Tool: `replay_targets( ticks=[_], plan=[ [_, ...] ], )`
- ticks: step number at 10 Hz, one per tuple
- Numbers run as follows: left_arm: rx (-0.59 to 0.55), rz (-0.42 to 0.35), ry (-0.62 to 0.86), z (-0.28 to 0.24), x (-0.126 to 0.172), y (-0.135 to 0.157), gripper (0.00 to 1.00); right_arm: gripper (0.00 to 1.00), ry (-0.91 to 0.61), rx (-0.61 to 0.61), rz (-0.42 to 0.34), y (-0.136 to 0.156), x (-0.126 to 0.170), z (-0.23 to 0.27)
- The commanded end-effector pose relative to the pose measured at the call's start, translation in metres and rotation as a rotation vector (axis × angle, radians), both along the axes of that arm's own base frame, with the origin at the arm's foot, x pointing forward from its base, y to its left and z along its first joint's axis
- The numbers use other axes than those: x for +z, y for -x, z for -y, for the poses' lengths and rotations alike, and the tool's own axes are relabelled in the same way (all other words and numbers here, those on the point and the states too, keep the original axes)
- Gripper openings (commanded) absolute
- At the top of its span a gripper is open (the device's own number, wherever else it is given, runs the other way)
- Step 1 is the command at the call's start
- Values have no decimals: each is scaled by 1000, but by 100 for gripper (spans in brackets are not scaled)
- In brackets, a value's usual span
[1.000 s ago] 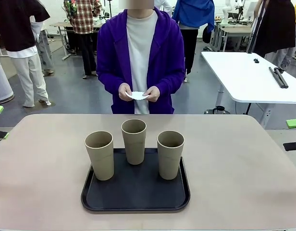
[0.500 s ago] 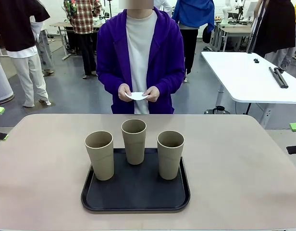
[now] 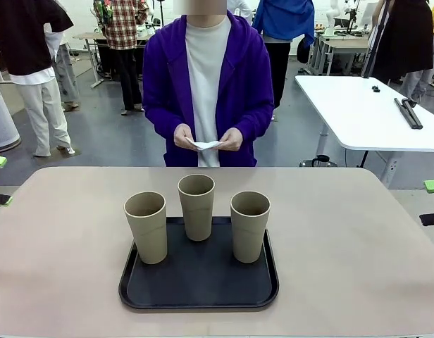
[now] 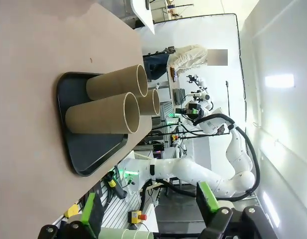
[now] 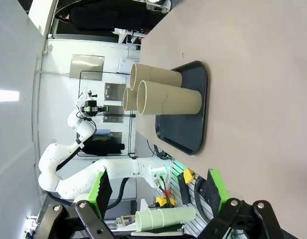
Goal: Place coasters on the table and set cups on them.
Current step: Pick up one Reusable plastic cup and place it on a coaster set by the human.
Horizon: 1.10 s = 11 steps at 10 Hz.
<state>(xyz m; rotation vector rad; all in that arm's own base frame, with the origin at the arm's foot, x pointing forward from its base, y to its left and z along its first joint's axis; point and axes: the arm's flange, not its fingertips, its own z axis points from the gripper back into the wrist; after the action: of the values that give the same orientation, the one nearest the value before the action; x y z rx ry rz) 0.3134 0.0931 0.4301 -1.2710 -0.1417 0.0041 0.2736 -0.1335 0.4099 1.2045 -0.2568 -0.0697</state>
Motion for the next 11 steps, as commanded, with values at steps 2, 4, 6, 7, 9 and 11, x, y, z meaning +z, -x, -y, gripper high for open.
replay_targets(
  ticks=[2, 4, 6, 7, 9, 11],
  plan=[
    [-6, 15, 11, -1, 0, -1, 100, 100, -13, -4, 6, -1, 1, 0],
    [-6, 15, 11, -1, 0, -1, 100, 100, -13, -4, 6, -1, 1, 0],
    [-6, 15, 11, -1, 0, -1, 100, 100, -13, -4, 6, -1, 1, 0],
    [-6, 15, 11, -1, 0, -1, 100, 100, -13, -4, 6, -1, 1, 0],
    [-6, 15, 11, -1, 0, -1, 100, 100, -13, -4, 6, -1, 1, 0],
    [-6, 15, 11, -1, 0, -1, 100, 100, -13, -4, 6, -1, 1, 0]
  ],
)
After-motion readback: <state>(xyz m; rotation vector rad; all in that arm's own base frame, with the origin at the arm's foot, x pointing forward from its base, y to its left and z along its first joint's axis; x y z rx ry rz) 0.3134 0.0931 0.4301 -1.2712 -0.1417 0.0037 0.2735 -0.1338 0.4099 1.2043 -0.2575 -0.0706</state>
